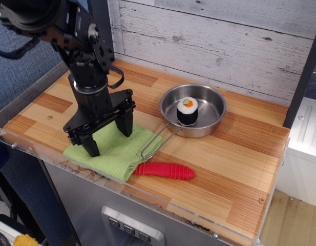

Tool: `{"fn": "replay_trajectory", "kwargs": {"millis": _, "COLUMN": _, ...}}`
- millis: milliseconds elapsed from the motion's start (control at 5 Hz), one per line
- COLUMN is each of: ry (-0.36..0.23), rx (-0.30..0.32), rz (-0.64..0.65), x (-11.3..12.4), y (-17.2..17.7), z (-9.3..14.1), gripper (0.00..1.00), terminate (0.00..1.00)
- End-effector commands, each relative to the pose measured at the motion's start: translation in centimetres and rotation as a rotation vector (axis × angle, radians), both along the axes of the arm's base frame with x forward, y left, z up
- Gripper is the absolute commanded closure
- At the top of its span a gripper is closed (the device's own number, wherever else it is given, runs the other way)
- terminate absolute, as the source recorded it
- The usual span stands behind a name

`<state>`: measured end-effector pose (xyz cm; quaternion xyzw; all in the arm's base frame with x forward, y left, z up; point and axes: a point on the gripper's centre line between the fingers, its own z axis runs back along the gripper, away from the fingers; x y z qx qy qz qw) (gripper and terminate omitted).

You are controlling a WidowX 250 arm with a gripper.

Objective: Move the towel to the upper left corner of counter.

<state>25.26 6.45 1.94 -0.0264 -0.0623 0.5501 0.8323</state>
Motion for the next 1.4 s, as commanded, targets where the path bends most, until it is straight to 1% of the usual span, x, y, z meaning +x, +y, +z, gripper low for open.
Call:
{"fn": "replay_trajectory", "kwargs": {"millis": 0, "ry": -0.007, "rx": 0.051, "rz": 0.023, "x": 1.1, "y": 0.8, "z": -0.4, "gripper": 0.0, "terminate": 0.0}}
{"fn": "replay_trajectory", "kwargs": {"millis": 200, "ry": -0.009, "rx": 0.066, "rz": 0.067, "x": 1.8, "y": 1.9, "z": -0.6, "gripper": 0.0, "terminate": 0.0}}
{"fn": "replay_trajectory", "kwargs": {"millis": 400, "ry": -0.009, "rx": 0.066, "rz": 0.11, "x": 3.0, "y": 3.5, "z": -0.6, "gripper": 0.0, "terminate": 0.0}}
{"fn": "replay_trajectory", "kwargs": {"millis": 800, "ry": -0.022, "rx": 0.07, "rz": 0.162, "x": 5.6, "y": 6.2, "z": -0.2, "gripper": 0.0, "terminate": 0.0}}
{"fn": "replay_trajectory", "kwargs": {"millis": 1200, "ry": -0.032, "rx": 0.057, "rz": 0.222, "x": 8.7, "y": 9.0, "z": 0.2, "gripper": 0.0, "terminate": 0.0}}
